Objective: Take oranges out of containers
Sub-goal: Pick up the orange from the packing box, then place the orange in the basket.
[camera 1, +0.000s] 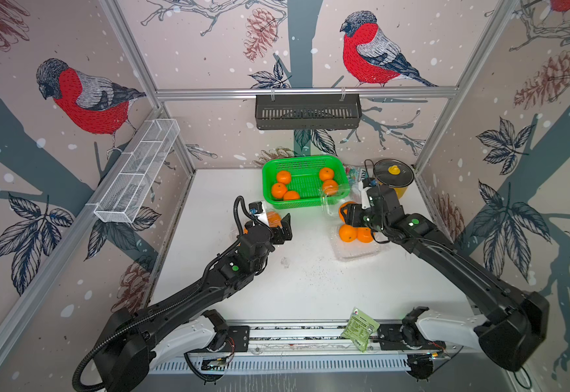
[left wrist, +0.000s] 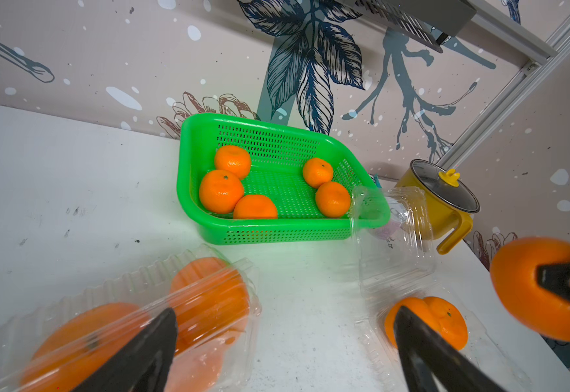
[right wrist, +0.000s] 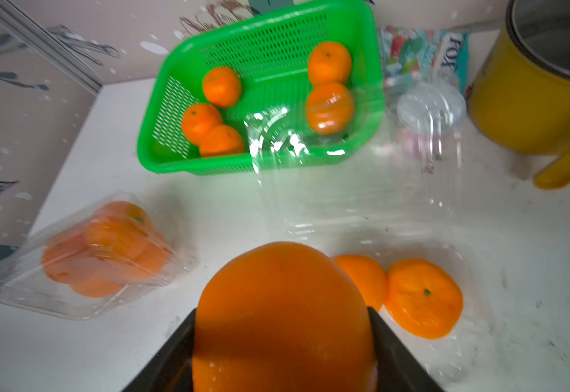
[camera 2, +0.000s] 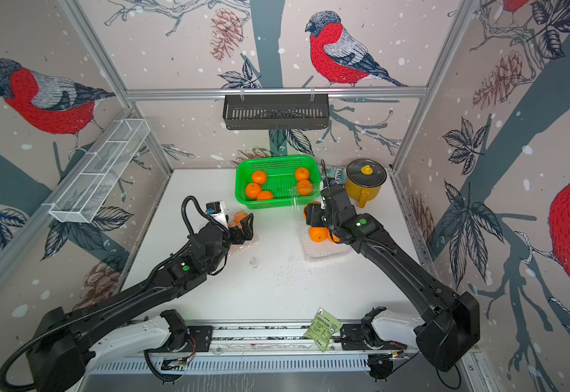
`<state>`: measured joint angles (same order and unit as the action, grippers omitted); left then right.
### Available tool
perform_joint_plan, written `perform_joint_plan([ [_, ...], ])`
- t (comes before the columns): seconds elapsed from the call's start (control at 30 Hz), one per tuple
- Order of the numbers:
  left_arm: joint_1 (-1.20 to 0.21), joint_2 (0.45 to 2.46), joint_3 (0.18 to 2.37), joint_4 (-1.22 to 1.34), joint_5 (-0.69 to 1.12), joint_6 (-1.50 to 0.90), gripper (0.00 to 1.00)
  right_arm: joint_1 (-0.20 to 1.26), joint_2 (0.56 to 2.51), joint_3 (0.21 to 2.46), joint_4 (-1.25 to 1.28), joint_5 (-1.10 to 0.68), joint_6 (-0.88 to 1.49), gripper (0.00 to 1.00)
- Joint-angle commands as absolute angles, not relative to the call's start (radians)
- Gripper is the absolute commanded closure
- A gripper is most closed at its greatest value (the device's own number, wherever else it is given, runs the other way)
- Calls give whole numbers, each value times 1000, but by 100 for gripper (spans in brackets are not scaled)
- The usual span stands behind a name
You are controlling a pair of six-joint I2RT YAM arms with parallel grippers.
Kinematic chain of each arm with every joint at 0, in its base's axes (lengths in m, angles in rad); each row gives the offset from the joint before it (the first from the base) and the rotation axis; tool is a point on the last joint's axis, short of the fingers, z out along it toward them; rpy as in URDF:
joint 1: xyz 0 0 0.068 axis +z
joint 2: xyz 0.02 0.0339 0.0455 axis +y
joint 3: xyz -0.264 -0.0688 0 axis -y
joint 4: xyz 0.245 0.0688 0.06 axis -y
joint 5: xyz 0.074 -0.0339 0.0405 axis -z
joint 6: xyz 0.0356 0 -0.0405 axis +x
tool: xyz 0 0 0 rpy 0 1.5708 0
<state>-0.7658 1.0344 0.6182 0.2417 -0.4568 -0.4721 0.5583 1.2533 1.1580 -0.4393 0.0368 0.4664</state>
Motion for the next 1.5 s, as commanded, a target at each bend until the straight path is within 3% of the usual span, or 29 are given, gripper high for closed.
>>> perform_joint_plan([
  [0.0,-765,1042,636,261,-480,-466,2,548,1344,1262,-271,-58,388,48],
  [0.43,-765,952,607,191,-535,-464,2,553,1893,1838,-235,-237,213,49],
  [0.77,-765,923,568,179,-550,-472,2,597,2193,2070,-306,-179,86,48],
  [1.1,-765,881,534,193,-551,-464,2,601,2367,2171,-346,-30,40,45],
  [1.47,-765,858,510,222,-527,-469,2,599,2428,2204,-388,85,-9,27],
])
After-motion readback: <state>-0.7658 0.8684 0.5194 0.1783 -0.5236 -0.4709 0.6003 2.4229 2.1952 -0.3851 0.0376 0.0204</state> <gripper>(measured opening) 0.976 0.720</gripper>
